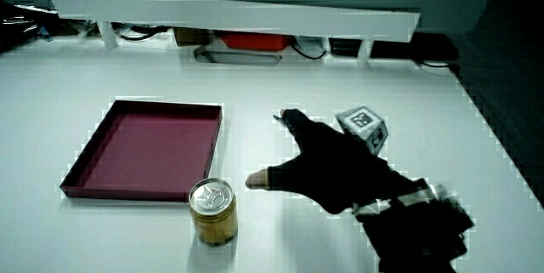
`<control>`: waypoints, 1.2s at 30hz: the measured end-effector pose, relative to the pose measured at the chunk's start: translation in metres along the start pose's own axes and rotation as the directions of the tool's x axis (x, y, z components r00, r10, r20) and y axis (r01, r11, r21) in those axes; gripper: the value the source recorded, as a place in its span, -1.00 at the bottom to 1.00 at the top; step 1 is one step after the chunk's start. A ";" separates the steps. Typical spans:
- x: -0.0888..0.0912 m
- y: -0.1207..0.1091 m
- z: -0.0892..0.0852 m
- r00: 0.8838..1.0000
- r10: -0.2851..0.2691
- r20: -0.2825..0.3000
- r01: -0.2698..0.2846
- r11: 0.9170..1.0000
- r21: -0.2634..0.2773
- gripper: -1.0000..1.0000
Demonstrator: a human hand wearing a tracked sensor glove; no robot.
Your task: Pick red bull from desk
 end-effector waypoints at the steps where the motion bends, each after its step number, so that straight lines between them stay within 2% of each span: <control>1: 0.003 0.001 -0.003 1.000 -0.016 0.025 0.016 1.000 -0.009 0.00; 3: 0.007 0.004 -0.009 0.999 -0.012 0.039 0.013 1.000 -0.026 0.00; 5: 0.009 0.007 -0.016 0.999 -0.036 0.012 0.037 0.998 -0.045 0.00; 7: 0.011 0.010 -0.023 0.998 -0.063 0.031 0.065 0.995 -0.072 0.00; 8: 0.014 0.012 -0.027 0.999 -0.048 0.006 0.049 0.996 -0.081 0.00; 10: 0.015 0.015 -0.034 0.998 -0.064 0.022 0.066 0.993 -0.096 0.00; 12: 0.016 0.018 -0.043 0.996 -0.090 -0.026 0.086 0.989 -0.124 0.00; 13: 0.018 0.019 -0.046 0.998 -0.069 -0.003 0.068 0.990 -0.125 0.00; 14: 0.017 0.021 -0.050 0.997 -0.078 -0.026 0.074 0.988 -0.134 0.00; 15: 0.020 0.022 -0.053 0.997 -0.081 -0.002 0.080 0.987 -0.139 0.00; 16: 0.020 0.023 -0.056 0.996 -0.086 -0.008 0.084 0.986 -0.147 0.00; 17: 0.020 0.025 -0.059 0.998 -0.067 -0.008 0.065 0.986 -0.151 0.00; 18: 0.020 0.026 -0.062 0.996 -0.091 -0.008 0.089 0.983 -0.159 0.00; 19: 0.023 0.027 -0.064 0.996 -0.087 -0.011 0.084 0.983 -0.165 0.00; 20: 0.021 0.029 -0.068 0.995 -0.093 -0.038 0.085 0.981 -0.174 0.00; 22: 0.024 0.031 -0.074 0.995 -0.097 -0.030 0.090 0.979 -0.184 0.00; 24: 0.027 0.034 -0.079 0.996 -0.081 -0.044 0.072 0.979 -0.190 0.00; 25: 0.027 0.035 -0.081 0.995 -0.094 -0.043 0.084 0.978 -0.193 0.00; 28: 0.030 0.038 -0.089 0.994 -0.091 -0.061 0.076 0.974 -0.212 0.00; 36: 0.034 0.042 -0.096 0.994 -0.075 -0.085 0.054 0.973 -0.223 0.00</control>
